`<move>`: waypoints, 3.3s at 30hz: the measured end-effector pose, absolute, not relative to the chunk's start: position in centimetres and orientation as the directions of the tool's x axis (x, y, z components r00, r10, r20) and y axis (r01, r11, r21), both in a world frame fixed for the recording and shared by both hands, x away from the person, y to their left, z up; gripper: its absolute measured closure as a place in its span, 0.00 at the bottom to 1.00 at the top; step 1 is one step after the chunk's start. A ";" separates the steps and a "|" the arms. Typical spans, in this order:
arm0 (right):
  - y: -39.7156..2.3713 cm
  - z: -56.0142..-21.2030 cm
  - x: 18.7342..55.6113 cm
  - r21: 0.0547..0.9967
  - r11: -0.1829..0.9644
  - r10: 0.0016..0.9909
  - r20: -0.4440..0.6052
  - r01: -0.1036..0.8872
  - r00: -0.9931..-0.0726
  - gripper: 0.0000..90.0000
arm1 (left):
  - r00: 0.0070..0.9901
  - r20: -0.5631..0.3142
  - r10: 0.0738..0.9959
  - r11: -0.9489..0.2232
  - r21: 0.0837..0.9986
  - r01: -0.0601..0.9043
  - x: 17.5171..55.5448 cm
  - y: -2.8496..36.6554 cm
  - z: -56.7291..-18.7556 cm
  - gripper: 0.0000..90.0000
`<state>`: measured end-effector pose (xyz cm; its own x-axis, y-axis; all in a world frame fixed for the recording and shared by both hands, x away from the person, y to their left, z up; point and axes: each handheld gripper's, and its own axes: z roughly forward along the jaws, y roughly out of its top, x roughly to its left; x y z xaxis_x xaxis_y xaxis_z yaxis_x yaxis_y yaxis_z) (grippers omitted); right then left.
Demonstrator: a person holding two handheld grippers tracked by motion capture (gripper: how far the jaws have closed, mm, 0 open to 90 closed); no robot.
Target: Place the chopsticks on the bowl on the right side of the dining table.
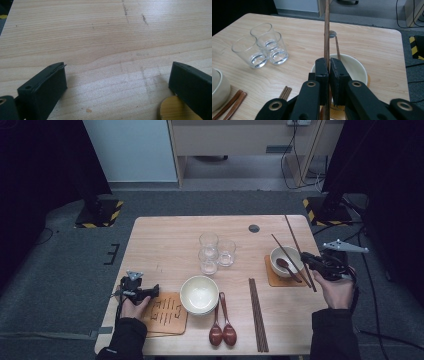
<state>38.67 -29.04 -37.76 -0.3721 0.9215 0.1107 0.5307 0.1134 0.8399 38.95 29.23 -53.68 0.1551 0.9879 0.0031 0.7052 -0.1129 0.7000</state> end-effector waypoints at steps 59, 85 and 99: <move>-30.6 -44.0 44.8 0.726 0.224 0.929 0.043 0.650 -0.368 0.95 | 0.155 0.003 0.988 -0.113 0.700 0.705 39.0 29.2 -53.7 0.00; -29.7 -45.5 45.8 0.679 0.259 0.927 0.025 0.686 -0.374 0.94 | 0.155 0.003 0.988 -0.113 0.700 0.705 39.0 29.2 -53.7 0.00; -29.9 -45.1 45.1 0.685 0.273 0.924 0.008 0.676 -0.381 0.93 | 0.155 0.003 0.988 -0.113 0.700 0.705 39.0 29.2 -53.7 0.00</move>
<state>45.14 -29.92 -45.08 -0.3811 0.9245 0.0081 0.6760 0.2727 0.6846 38.95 29.23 -53.69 0.1549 0.9879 0.0030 0.7050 -0.1127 0.7002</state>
